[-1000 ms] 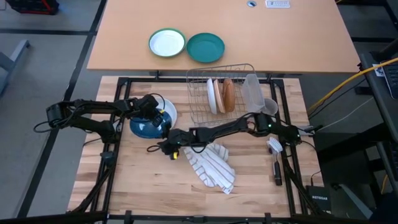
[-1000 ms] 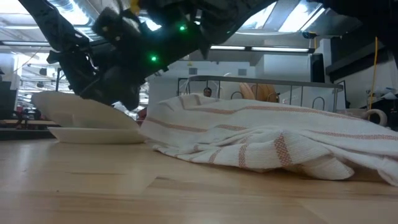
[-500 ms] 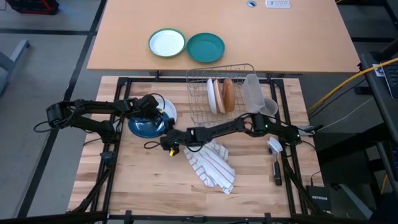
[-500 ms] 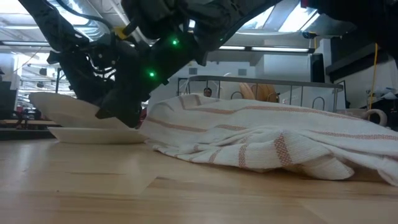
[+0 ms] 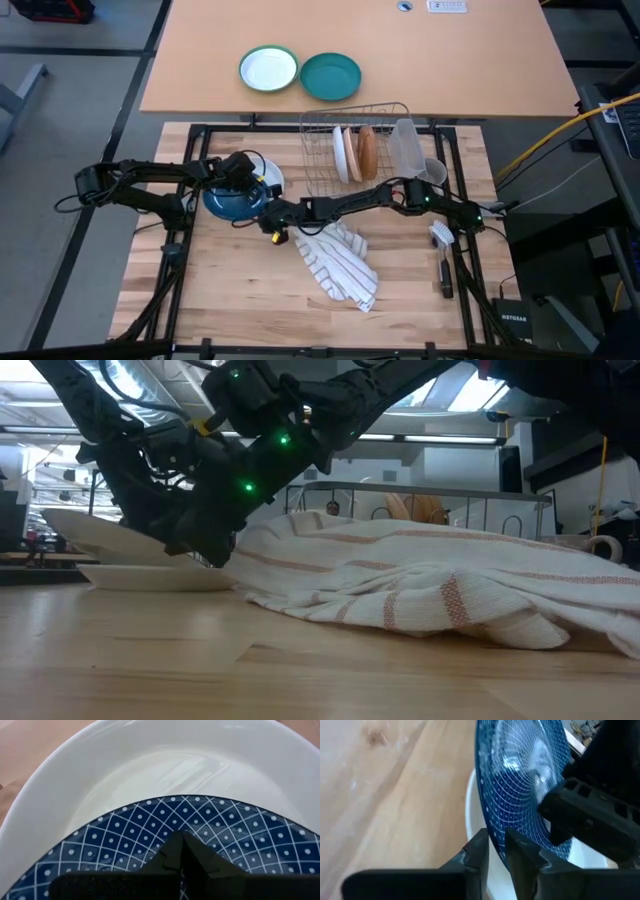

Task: Sort dishes
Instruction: Put the blue plate into the dish rack

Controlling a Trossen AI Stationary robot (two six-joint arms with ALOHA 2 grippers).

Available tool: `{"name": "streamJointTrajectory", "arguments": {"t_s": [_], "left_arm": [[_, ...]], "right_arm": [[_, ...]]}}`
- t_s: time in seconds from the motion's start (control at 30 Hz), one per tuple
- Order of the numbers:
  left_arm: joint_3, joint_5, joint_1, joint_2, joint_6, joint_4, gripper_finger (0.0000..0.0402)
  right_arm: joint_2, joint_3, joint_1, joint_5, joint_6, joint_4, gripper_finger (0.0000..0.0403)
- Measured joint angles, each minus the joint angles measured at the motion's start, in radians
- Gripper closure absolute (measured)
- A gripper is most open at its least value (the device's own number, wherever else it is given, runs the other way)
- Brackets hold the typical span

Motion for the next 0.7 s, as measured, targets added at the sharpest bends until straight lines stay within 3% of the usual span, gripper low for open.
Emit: {"name": "streamJointTrajectory", "arguments": {"t_s": [0.4,0.7], "left_arm": [[0.000,0.005,0.000,0.000,-0.006,0.002,0.0401],[0.000,0.020,0.000,0.000,-0.029,0.001,0.0401]], "right_arm": [[0.000,0.000,-0.006,-0.022,0.009,0.034,0.0345],[0.000,0.000,0.013,-0.182,0.034,0.046,0.0345]]}}
